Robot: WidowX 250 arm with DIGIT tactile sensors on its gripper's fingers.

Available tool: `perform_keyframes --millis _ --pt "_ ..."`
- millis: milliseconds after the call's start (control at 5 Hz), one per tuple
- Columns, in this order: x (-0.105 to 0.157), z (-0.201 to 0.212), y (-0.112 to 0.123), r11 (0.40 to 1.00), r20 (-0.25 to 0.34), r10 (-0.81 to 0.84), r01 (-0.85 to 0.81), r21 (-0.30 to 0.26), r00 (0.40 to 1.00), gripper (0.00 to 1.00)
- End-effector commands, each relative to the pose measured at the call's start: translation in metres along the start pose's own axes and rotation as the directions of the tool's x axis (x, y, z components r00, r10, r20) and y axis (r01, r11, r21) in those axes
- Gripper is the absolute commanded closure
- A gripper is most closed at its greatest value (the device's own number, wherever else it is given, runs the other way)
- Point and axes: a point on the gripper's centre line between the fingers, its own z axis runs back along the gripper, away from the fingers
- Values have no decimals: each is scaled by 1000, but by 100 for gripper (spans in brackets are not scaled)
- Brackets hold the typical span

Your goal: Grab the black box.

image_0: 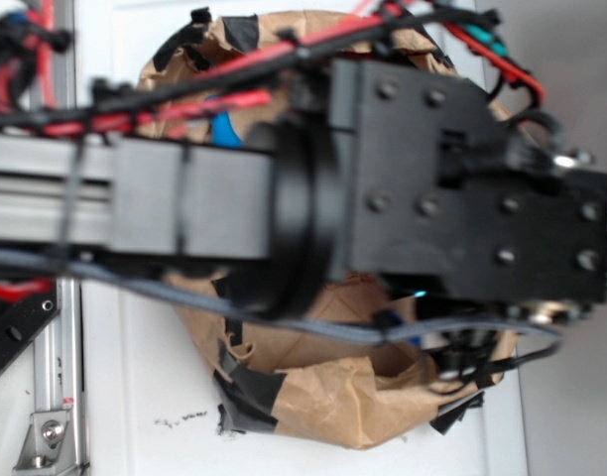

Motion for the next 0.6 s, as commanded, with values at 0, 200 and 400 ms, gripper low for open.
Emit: perform_keyframes --millis 0,200,400 --pt "-10 47 27 995 175 91 -81 -65 980 100" --pt "-7 54 35 992 191 113 -100 -76 975 100" --pt "1 41 36 993 141 109 -101 -65 984 100"
